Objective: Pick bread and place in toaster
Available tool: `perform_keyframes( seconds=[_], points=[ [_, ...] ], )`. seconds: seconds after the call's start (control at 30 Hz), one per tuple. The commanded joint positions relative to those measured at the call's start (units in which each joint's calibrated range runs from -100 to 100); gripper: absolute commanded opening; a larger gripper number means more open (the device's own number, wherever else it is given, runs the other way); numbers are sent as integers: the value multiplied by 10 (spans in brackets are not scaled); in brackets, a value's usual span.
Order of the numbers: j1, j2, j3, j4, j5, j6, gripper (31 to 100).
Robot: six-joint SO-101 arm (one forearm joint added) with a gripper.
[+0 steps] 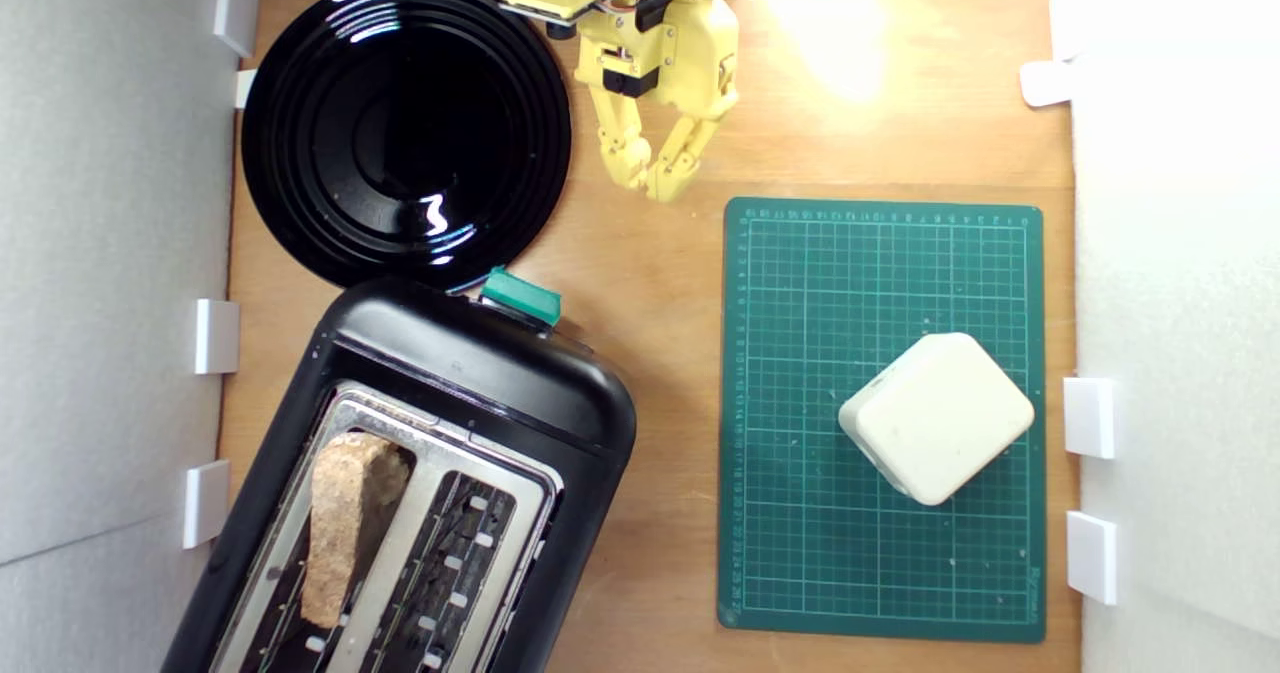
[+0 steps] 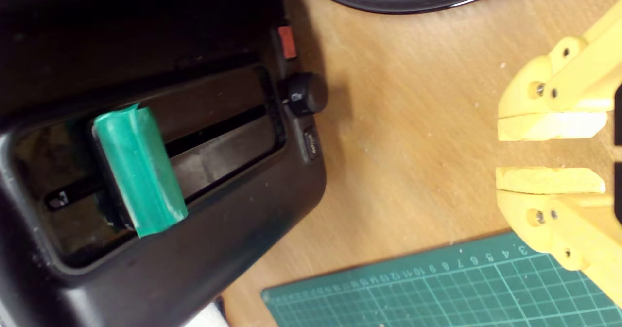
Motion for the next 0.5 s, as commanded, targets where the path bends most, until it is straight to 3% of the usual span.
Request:
perform_keyframes(
  seconds=[0.0, 0.2, 0.47],
  points=[
    [4, -20, 16, 4, 22, 3, 508],
    [12, -55, 63, 4, 26, 1, 439],
    [12, -60, 85, -1, 26, -2, 428]
  ],
)
